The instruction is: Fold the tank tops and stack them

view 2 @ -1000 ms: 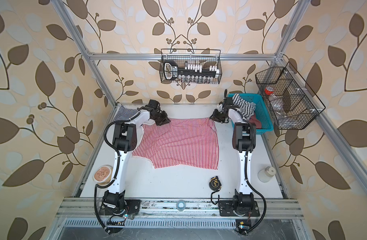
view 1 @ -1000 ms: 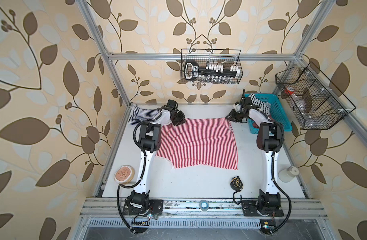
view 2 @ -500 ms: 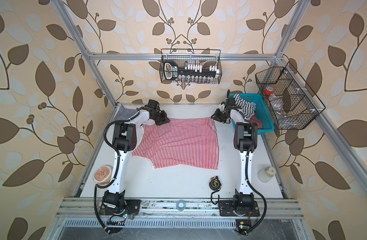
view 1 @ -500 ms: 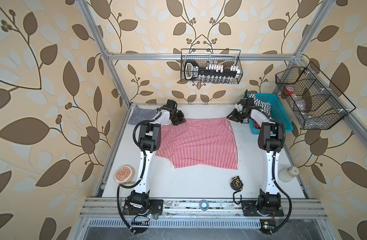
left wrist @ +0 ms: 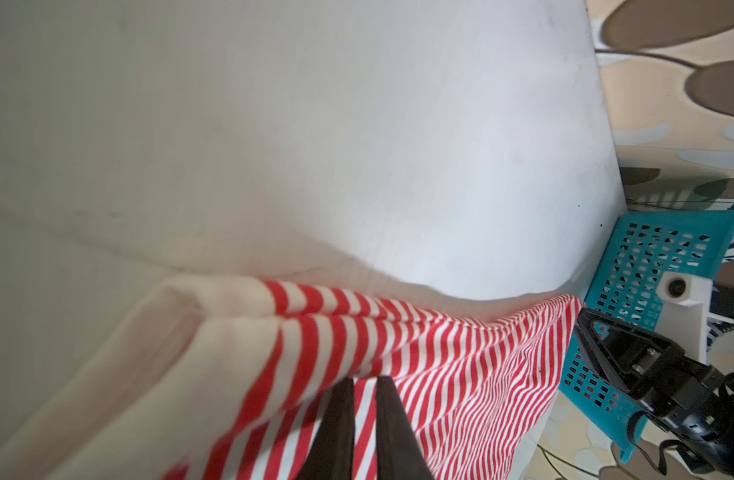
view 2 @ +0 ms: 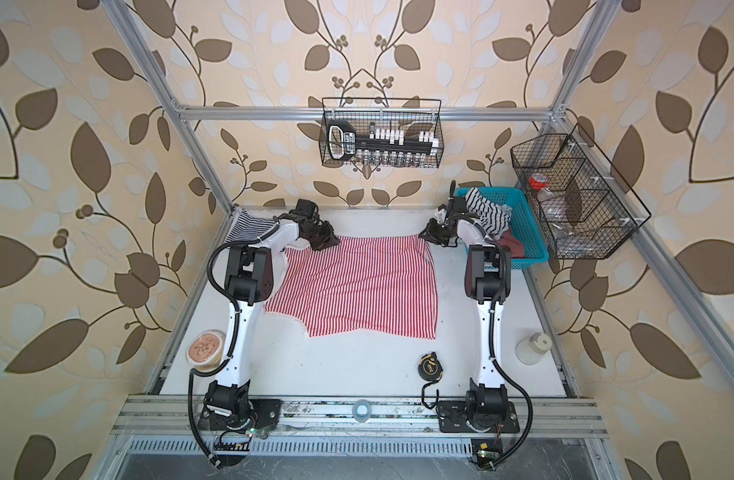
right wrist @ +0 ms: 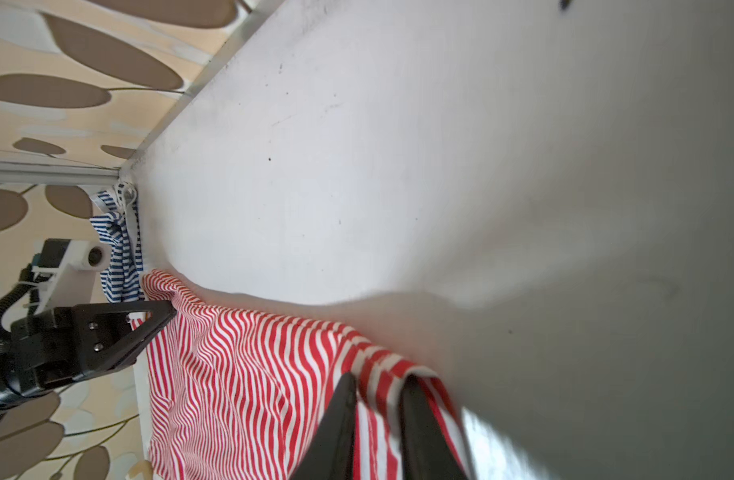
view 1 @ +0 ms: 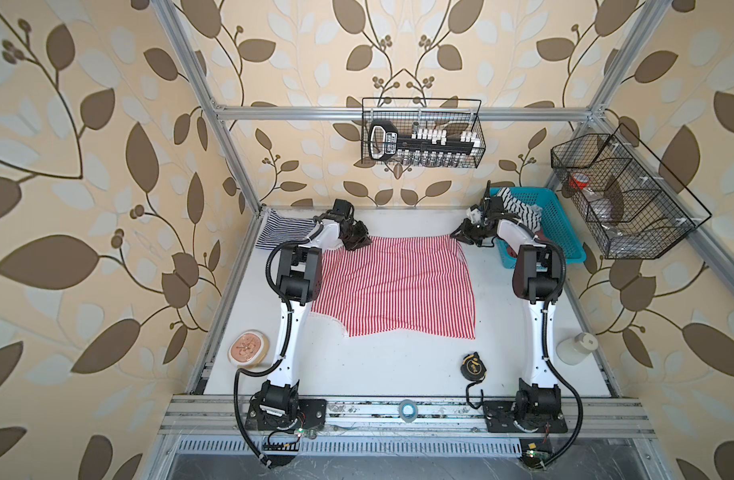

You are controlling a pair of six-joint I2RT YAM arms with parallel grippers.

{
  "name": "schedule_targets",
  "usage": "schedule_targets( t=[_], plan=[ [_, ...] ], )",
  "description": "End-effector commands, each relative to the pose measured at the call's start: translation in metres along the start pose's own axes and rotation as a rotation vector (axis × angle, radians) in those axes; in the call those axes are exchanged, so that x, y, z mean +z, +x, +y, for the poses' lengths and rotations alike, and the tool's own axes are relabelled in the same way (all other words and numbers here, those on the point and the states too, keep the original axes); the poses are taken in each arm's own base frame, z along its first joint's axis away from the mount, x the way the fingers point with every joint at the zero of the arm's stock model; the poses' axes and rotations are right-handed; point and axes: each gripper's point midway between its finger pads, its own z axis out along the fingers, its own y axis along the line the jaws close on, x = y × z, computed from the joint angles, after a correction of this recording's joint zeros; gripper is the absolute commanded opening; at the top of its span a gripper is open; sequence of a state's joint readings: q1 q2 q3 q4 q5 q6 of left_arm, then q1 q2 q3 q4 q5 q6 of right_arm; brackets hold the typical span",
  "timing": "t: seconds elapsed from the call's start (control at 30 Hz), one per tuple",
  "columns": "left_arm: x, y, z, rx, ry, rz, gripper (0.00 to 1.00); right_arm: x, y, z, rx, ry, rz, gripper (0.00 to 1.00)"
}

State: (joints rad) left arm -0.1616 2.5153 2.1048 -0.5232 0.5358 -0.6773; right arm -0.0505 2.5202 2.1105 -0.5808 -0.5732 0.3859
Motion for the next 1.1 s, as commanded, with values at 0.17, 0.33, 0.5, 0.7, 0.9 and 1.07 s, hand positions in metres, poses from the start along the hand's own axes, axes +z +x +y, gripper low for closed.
schedule_targets(
  t=[0.17, 0.33, 0.5, 0.7, 0.9, 1.07],
  plan=[
    [0.01, 0.002, 0.037, -0.059, -0.069, 0.02, 0.12, -0.004, -0.01, 0.0, -0.025, 0.033, -0.024, 0.0],
    [0.002, -0.009, 0.047, -0.092, -0.088, -0.021, 0.03, -0.015, -0.027, 0.007, -0.03, 0.026, -0.063, 0.0],
    [-0.003, -0.018, 0.071, -0.142, -0.12, -0.043, 0.0, -0.023, -0.04, 0.006, -0.015, 0.014, -0.077, 0.0],
    [-0.001, -0.035, 0.063, -0.13, -0.084, -0.061, 0.0, -0.018, -0.044, 0.001, 0.008, -0.017, -0.069, 0.04],
    [0.003, -0.046, 0.057, -0.117, -0.061, -0.075, 0.02, -0.014, -0.048, -0.003, 0.028, -0.03, -0.078, 0.13],
    [-0.014, -0.062, 0.033, -0.086, -0.007, -0.126, 0.16, -0.029, -0.053, 0.009, 0.007, -0.037, -0.101, 0.2]
  ],
)
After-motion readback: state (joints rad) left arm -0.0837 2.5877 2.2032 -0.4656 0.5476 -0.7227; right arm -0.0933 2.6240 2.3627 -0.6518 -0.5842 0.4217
